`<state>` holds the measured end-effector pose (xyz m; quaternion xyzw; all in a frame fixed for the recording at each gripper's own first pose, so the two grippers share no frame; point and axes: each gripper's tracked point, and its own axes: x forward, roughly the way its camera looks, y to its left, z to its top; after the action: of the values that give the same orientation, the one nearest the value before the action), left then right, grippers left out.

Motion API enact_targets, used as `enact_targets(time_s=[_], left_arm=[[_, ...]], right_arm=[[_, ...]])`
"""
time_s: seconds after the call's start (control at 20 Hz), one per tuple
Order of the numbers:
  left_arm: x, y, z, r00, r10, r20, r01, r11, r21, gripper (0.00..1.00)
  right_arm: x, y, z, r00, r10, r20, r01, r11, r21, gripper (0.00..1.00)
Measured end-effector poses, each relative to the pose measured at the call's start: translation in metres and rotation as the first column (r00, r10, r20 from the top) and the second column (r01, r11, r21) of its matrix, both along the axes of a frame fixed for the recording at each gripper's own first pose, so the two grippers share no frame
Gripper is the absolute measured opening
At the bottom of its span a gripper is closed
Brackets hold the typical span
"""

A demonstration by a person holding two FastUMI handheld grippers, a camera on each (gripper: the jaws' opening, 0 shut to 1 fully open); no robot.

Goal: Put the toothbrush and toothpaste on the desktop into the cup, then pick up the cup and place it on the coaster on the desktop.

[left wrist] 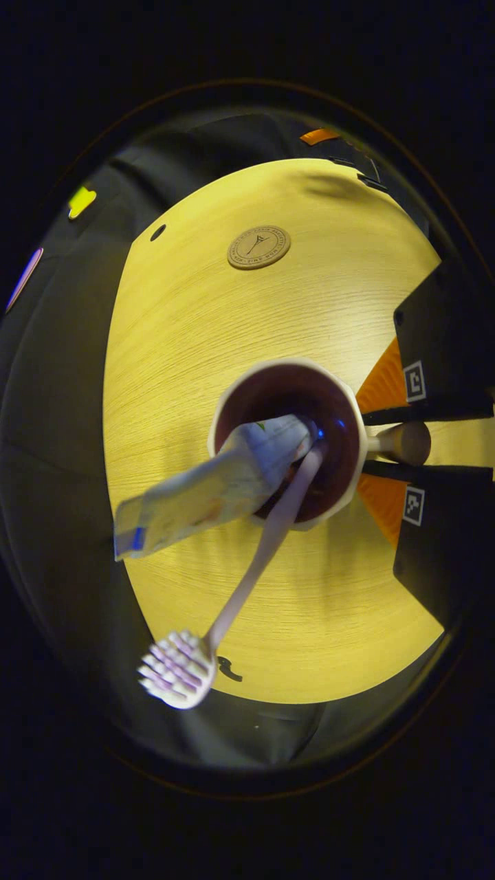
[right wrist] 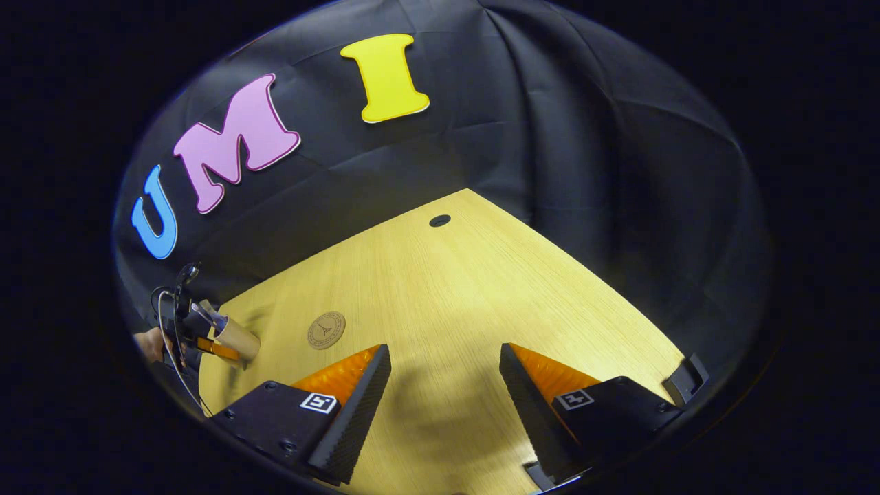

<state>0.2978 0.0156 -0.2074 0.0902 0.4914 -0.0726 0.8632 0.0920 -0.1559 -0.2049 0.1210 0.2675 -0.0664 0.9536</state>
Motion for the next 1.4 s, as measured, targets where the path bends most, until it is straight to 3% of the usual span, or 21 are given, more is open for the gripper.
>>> enact_targets(time_s=[0.05,0.2,0.35,0.55,0.65,0.85,1.4], left_arm=[[0.000,-0.001,0.000,1.000,0.005,0.005,-0.005,1.000,-0.003,0.28],[0.000,-0.002,0.000,1.000,-0.002,0.013,0.002,1.000,-0.007,0.25],[-0.001,-0.006,0.002,1.000,-0.002,0.018,0.002,1.000,-0.012,0.24],[-0.003,-0.018,0.016,0.998,-0.056,0.041,0.056,0.998,0.001,0.24],[-0.005,-0.035,0.020,0.994,-0.104,0.041,0.104,0.995,0.013,0.19],[-0.014,-0.083,0.031,0.976,-0.214,0.043,0.213,0.977,0.019,0.24],[-0.011,-0.208,0.017,0.925,-0.379,0.011,0.379,0.925,0.014,0.24]], right_arm=[[0.000,-0.001,0.000,1.000,-0.004,0.001,0.004,1.000,-0.001,0.98],[0.000,-0.004,0.003,1.000,-0.007,0.006,0.007,1.000,-0.011,0.98],[0.001,-0.007,0.006,1.000,-0.010,0.012,0.010,1.000,-0.023,0.98],[0.000,-0.020,0.011,0.999,-0.045,0.027,0.046,0.998,-0.052,0.98],[-0.003,-0.024,0.012,0.998,-0.056,0.030,0.058,0.997,-0.051,0.98],[-0.013,-0.047,0.012,0.993,-0.110,0.033,0.111,0.992,-0.059,0.98],[-0.059,-0.097,0.006,0.977,-0.213,0.017,0.213,0.976,-0.037,0.98]])
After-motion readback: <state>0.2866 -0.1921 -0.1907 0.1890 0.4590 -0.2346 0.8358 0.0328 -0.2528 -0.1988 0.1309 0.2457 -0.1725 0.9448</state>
